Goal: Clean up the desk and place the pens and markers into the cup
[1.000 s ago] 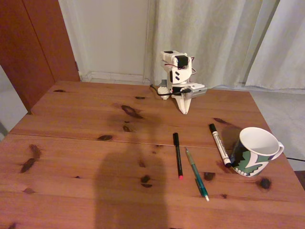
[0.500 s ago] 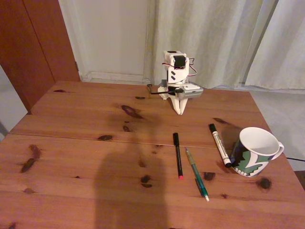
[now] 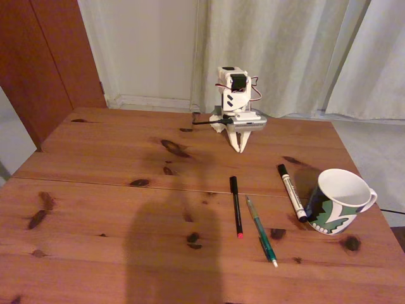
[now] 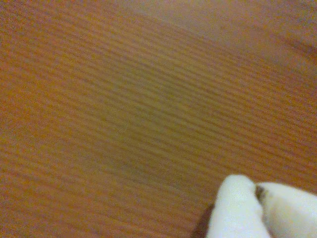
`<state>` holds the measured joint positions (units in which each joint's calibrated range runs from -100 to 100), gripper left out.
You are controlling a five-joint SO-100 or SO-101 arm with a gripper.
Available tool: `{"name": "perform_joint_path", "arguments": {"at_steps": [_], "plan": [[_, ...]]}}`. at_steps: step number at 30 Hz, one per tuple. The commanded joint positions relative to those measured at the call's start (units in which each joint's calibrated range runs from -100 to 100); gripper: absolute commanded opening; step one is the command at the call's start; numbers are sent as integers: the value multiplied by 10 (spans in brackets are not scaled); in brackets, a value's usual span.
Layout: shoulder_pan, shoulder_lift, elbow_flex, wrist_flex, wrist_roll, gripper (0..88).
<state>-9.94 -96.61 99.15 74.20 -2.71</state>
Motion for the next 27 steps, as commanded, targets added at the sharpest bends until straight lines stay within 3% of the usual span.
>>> {"name": "perform_joint_path", "arguments": {"at_steps": [1,10,27], "plan": [[2,-2,-1,-11,-2,7],[16,94,-158,-11,-9,7],[11,631,-591,-12,-43,7]]}}
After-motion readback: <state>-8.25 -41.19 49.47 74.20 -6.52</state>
